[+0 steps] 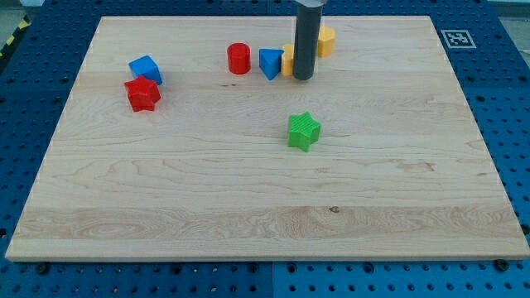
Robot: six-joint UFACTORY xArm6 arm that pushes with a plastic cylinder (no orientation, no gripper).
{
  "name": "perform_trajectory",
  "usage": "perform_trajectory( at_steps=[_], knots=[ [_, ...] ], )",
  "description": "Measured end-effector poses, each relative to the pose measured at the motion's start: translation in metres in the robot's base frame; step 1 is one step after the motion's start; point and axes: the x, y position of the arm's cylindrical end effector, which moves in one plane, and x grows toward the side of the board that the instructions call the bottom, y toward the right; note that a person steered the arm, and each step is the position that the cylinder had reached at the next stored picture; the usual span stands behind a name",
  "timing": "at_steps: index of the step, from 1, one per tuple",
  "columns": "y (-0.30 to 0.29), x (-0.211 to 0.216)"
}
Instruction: Separate the blue triangle from the yellow heart
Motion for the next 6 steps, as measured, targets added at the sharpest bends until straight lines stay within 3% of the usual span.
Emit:
perform_trajectory(
  at_steps=[2,5,6],
  knots=[
    [-0.022,-0.009],
    [-0.107,-0.009],
    [-0.103,-0.014]
  ],
)
